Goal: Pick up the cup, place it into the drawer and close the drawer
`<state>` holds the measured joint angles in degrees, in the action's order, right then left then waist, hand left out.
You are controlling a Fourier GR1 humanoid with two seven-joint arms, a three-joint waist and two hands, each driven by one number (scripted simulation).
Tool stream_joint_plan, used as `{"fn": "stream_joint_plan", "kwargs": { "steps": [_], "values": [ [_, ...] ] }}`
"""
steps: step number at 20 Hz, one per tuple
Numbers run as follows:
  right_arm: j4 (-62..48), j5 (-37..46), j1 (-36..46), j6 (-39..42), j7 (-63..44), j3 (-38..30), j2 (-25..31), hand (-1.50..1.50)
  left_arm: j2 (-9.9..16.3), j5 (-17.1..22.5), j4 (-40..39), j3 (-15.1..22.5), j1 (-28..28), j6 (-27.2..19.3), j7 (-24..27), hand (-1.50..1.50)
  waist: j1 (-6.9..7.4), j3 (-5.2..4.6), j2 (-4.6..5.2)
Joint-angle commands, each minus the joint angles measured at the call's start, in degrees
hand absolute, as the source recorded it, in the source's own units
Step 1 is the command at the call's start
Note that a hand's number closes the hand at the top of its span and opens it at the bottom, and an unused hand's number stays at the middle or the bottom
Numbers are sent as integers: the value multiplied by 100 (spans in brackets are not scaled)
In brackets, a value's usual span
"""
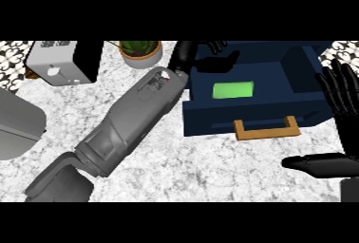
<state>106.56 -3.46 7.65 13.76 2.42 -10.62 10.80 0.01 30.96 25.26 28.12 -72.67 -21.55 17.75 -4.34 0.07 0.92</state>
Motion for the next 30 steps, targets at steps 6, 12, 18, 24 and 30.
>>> {"fn": "stream_joint_plan", "kwargs": {
  "steps": [6,12,18,24,30],
  "values": [
    [99,159,-66,-66,7,210,-147,-150,0,39,-314,971,57,-407,-223,-150,-83,0,36],
    [97,-789,66,382,-101,50,-136,-150,-1,490,169,861,-45,-812,129,-150,-122,-1,22],
    [133,-1332,-151,1039,18,-192,282,150,-1,790,407,667,-36,-816,663,-150,93,-3,-23],
    [811,-532,-393,1213,-325,169,701,150,46,763,471,253,-124,-747,507,-150,327,-9,-80],
    [1076,294,-472,1125,-541,337,873,150,815,825,1459,75,375,-506,-5,-150,538,-12,-134]
  ]
}}
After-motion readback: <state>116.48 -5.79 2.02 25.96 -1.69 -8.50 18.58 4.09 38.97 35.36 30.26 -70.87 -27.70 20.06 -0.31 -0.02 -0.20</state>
